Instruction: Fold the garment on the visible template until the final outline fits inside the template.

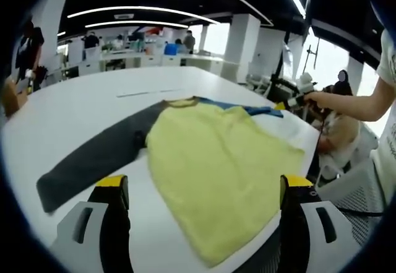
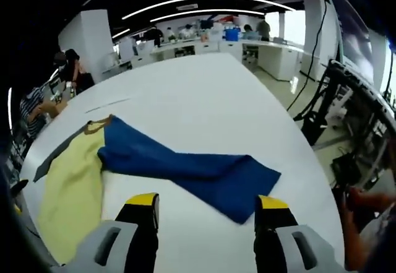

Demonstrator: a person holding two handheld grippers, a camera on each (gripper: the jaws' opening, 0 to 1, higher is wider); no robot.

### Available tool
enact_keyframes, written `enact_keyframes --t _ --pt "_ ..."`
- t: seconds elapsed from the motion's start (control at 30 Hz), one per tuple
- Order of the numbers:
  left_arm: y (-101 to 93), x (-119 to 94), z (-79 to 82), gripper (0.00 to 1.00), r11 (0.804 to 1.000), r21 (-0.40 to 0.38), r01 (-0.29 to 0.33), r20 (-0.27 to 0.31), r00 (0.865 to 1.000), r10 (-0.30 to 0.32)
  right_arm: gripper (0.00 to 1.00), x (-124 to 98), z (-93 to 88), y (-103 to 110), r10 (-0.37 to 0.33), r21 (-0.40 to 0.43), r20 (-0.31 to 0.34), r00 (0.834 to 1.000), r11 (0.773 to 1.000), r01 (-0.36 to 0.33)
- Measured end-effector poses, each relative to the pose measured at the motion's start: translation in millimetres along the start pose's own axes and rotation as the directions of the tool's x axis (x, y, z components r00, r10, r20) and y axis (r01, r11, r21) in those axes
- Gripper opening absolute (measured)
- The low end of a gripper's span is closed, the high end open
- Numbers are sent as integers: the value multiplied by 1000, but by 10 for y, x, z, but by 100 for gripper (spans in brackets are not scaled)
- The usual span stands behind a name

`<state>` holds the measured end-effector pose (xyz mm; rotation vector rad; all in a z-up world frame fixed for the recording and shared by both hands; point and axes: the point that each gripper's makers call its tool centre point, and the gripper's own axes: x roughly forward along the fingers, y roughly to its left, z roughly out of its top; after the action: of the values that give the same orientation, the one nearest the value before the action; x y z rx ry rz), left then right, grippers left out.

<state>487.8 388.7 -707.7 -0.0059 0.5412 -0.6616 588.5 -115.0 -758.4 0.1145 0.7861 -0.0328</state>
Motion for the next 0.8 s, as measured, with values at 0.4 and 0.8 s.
enact_keyframes --t 0.4,0.8 --pt "45 -38 -27 98 1000 3 -15 -14 1000 15 33 17 -132 -261 -117 137 -4 993 984 116" --pt "47 -44 -48 97 1000 6 -19 -25 999 19 18 62 -259 -336 -171 151 -50 984 973 177"
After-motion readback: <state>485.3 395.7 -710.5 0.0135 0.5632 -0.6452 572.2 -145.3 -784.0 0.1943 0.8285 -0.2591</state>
